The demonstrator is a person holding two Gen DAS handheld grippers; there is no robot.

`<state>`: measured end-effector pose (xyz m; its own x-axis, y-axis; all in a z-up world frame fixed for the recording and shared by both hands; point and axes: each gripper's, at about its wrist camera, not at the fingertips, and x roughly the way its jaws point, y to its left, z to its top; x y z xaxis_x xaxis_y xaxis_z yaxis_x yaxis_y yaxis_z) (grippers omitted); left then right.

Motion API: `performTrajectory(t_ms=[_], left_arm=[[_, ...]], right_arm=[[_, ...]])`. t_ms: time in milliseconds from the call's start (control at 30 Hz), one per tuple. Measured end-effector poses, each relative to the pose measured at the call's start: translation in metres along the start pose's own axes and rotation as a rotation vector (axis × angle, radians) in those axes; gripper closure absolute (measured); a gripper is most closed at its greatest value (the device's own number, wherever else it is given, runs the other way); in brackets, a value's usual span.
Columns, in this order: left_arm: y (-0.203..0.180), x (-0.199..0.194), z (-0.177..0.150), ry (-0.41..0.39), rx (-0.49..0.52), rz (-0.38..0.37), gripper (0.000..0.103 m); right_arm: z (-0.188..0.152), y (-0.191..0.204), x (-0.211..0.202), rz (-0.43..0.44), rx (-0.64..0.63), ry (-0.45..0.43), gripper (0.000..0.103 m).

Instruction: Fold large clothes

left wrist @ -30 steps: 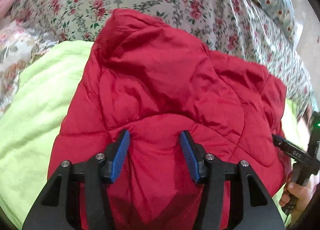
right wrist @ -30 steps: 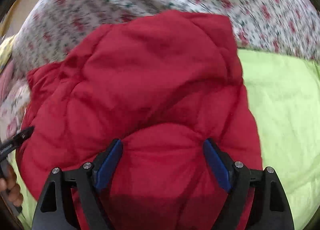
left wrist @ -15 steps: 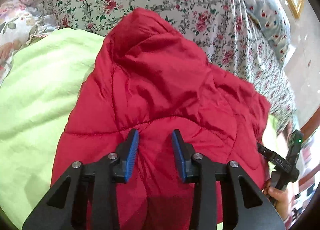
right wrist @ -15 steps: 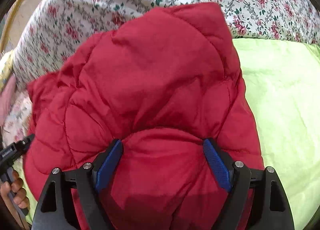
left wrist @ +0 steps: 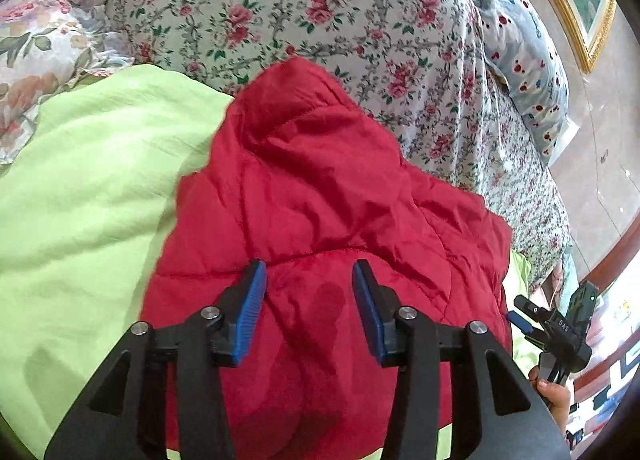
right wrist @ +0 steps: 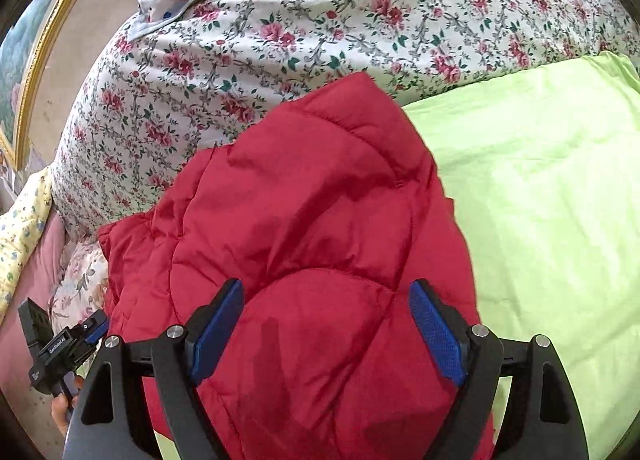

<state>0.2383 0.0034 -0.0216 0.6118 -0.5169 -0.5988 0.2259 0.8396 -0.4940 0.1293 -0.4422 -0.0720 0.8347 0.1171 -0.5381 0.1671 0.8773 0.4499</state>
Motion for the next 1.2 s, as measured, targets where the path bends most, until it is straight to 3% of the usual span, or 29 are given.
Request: performTrajectory(t_ms=[67,200,433,667,733,833,967,1033,1133,1200], left_arm=[[0.004,-0.008,0.001,-0.026,-0.009,0.004,0.050],[0.018,-0.025,0.006,-0.087,-0.032,0.039,0.021],[0.055,-0.006,0.005,0.005,-0.162,-0.039,0.020],[0.068,0.023,-0.006,0.122,-0.222,-0.143,0.018],[0.068,0.029,-0.009,0.143,-0.223,-0.163,0.012],[0.062,0.038,-0.012,0.174,-0.203,-0.185,0.001],[0.050,0.039,-0.013,0.175,-0.136,-0.149,0.001],[0.046,0.037,-0.013,0.169,-0.114,-0.142,0.007],[0.041,0.029,-0.013,0.157,-0.092,-0.143,0.026],[0.038,0.021,-0.012,0.145,-0.088,-0.149,0.038]], right_arm=[[0.000,-0.002,0.000,-0.012,0.004,0.003,0.012],[0.001,-0.014,-0.003,-0.008,0.023,0.009,0.008],[0.004,-0.044,-0.003,-0.026,0.094,0.046,0.004],[-0.013,-0.073,0.038,0.101,0.227,0.234,0.004],[-0.022,-0.078,0.051,0.175,0.281,0.271,0.001],[-0.024,-0.075,0.051,0.180,0.271,0.259,0.000],[-0.027,-0.063,0.051,0.178,0.230,0.257,0.004],[-0.029,-0.059,0.050,0.174,0.223,0.254,0.009],[-0.027,-0.053,0.050,0.166,0.199,0.253,0.022],[-0.026,-0.049,0.044,0.170,0.195,0.244,0.041]])
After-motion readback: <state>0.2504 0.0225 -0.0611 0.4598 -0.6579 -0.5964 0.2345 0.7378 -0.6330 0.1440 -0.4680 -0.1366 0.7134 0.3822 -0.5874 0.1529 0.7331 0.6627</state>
